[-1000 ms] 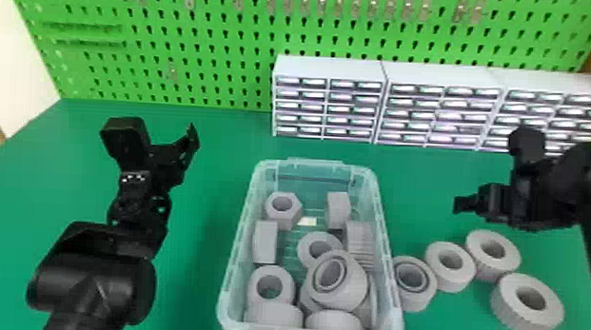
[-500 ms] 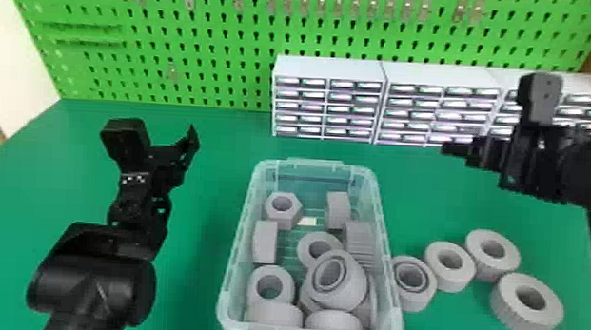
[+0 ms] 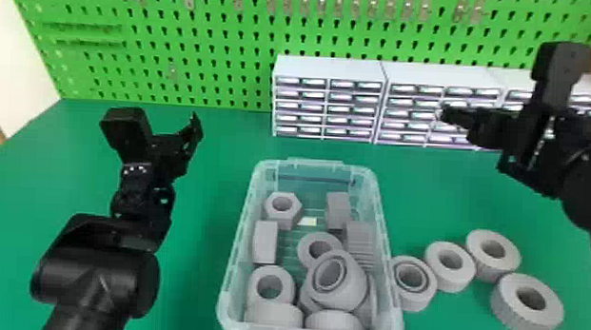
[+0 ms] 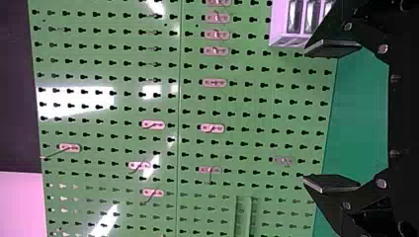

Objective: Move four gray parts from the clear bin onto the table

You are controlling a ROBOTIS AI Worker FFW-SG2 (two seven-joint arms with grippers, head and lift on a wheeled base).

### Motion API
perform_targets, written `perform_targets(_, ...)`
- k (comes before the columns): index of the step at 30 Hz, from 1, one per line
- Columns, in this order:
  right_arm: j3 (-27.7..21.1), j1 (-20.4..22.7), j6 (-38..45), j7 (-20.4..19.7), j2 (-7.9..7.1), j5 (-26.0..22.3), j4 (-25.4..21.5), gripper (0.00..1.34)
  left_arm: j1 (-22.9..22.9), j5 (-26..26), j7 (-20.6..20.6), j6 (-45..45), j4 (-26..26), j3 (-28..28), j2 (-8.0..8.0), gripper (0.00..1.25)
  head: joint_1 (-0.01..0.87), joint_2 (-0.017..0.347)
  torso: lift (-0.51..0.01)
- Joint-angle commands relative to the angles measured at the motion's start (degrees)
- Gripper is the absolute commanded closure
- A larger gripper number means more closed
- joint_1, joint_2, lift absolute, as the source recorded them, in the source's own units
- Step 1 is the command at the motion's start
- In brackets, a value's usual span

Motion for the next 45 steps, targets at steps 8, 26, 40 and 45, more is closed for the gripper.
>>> perform_targets(8, 1.6, 7.5, -12.4, 0.1, -0.07, 5.5, -5.9, 0.54, 1.2, -1.2, 0.0, -0.1, -1.0, 1.9, -1.85, 0.35, 0.693, 0.072, -0.052)
perform_targets(26, -5.6, 14.2, -19.2, 0.1, 0.63, 11.1, -11.4, 0.54, 1.5, -1.5, -0.4, 0.0, -1.7, 4.1, -3.61, 0.35, 0.693, 0.072, -0.052)
perform_targets(40, -9.2, 16.2, -22.6, 0.1, 0.02, 12.4, -11.3, 0.54, -1.2, -2.5, -7.3, 0.1, -2.1, 8.6, -7.74, 0.35, 0.693, 0.072, -0.052)
perform_targets(45, -9.8, 17.7, -23.0, 0.1, -0.86, 12.4, -11.2, 0.54, -1.3, -2.8, -9.4, 0.5, -3.0, 9.5, -8.88, 0.35, 0.693, 0.072, -0.052)
